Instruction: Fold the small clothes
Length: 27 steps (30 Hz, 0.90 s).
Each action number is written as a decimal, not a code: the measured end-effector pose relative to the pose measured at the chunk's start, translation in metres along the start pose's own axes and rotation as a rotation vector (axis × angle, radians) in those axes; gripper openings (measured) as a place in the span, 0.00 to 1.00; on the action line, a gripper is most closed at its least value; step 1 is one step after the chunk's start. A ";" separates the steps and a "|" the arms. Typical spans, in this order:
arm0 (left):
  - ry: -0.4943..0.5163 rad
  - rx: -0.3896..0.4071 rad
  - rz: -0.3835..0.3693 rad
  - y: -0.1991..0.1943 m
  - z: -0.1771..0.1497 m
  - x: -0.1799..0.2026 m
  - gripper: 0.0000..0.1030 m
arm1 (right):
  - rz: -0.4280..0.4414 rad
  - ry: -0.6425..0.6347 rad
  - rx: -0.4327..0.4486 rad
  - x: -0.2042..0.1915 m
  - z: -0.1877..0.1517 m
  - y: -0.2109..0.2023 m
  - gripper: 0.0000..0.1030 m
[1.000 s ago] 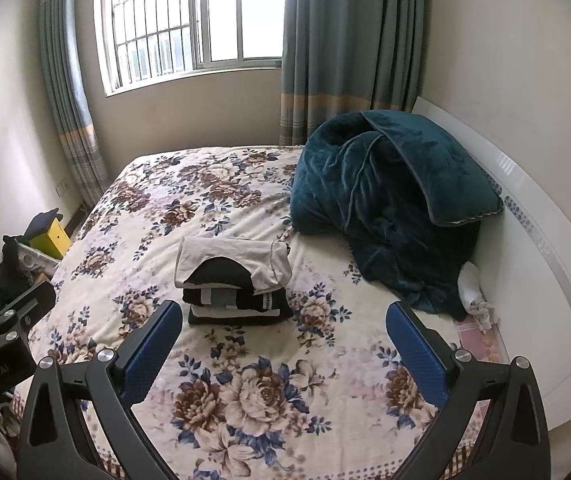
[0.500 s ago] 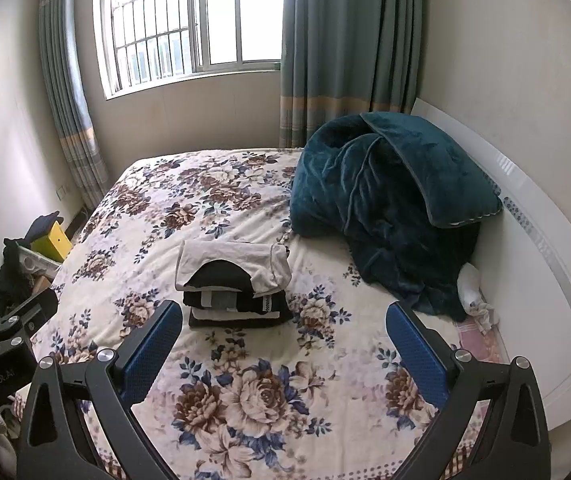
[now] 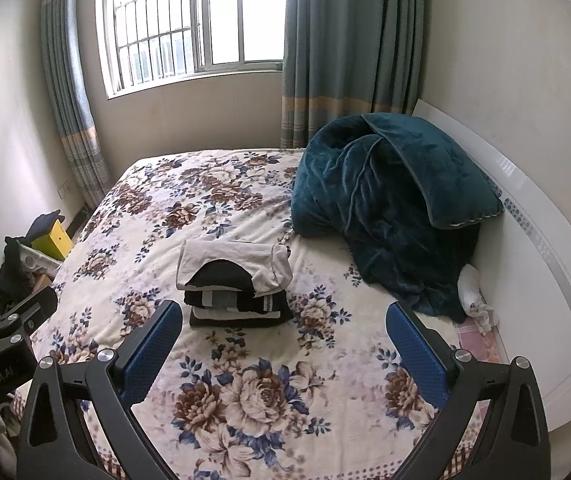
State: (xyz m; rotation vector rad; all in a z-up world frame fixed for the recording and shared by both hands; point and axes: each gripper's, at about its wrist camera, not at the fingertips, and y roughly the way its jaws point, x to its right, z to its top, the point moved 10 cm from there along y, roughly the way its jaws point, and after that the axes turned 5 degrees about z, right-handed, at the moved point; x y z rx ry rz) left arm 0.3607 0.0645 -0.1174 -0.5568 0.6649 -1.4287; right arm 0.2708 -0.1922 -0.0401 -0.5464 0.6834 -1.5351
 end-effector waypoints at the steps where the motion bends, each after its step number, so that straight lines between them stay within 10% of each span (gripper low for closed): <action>1: 0.002 0.000 0.003 0.001 0.000 0.000 1.00 | 0.000 -0.001 0.000 0.000 0.000 -0.001 1.00; 27: 0.000 0.004 0.022 -0.006 0.005 -0.003 1.00 | 0.012 -0.003 0.006 -0.007 0.008 -0.002 1.00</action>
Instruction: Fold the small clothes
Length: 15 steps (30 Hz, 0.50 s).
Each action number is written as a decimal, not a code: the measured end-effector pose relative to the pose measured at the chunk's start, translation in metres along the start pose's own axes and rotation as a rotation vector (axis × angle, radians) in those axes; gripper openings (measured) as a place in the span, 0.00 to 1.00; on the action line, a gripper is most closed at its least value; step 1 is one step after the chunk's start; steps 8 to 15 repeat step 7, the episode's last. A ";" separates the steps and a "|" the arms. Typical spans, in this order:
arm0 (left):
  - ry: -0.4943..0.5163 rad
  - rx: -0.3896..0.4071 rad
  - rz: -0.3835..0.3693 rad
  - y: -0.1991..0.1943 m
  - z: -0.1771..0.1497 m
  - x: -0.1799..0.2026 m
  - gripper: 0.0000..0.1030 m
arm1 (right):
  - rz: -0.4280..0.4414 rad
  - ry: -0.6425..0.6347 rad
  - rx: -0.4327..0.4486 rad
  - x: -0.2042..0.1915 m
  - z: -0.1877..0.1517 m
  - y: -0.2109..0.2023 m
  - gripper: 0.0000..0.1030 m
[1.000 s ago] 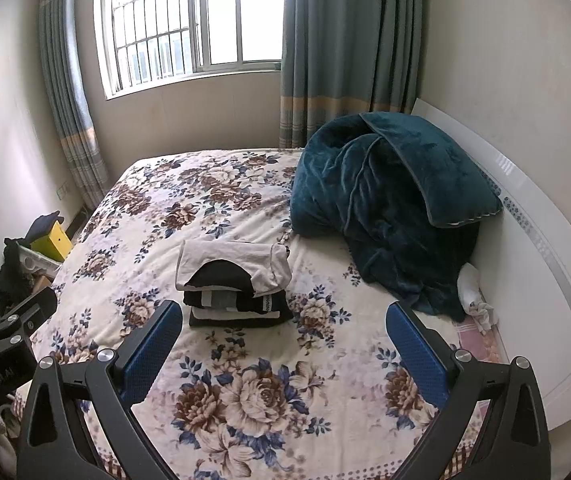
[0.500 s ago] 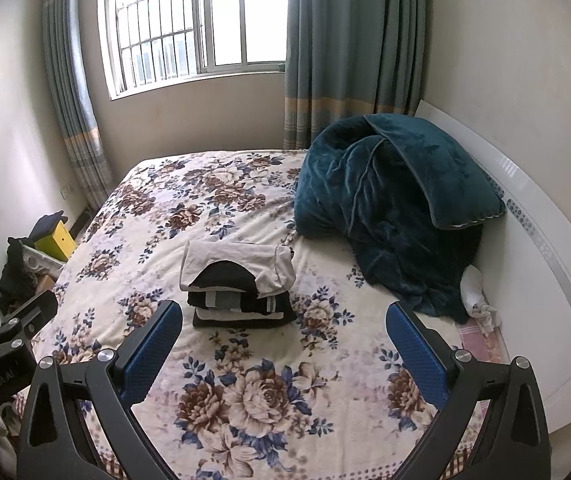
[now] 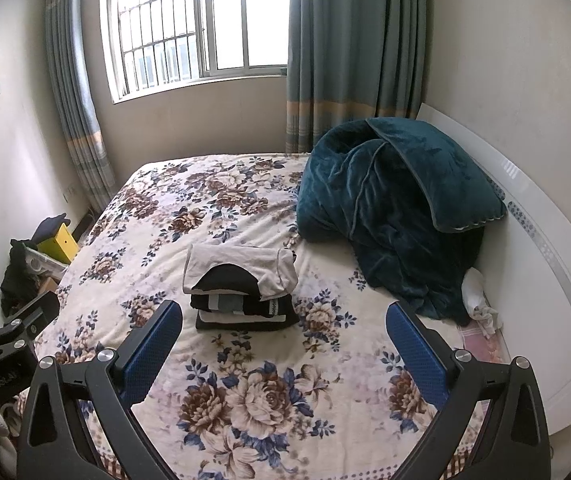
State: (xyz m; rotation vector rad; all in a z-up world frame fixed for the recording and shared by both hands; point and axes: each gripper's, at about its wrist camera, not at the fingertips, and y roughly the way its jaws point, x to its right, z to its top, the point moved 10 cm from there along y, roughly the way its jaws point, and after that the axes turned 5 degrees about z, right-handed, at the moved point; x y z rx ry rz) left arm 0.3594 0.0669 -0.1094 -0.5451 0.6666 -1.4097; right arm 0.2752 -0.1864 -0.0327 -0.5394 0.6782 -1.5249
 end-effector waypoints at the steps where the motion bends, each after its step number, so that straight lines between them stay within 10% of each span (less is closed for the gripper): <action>1: 0.001 0.002 0.001 0.000 0.000 0.000 1.00 | 0.001 0.000 0.000 -0.001 0.000 0.000 1.00; 15: 0.005 0.017 0.009 -0.004 0.006 0.003 1.00 | -0.002 0.000 0.002 0.000 -0.001 0.000 1.00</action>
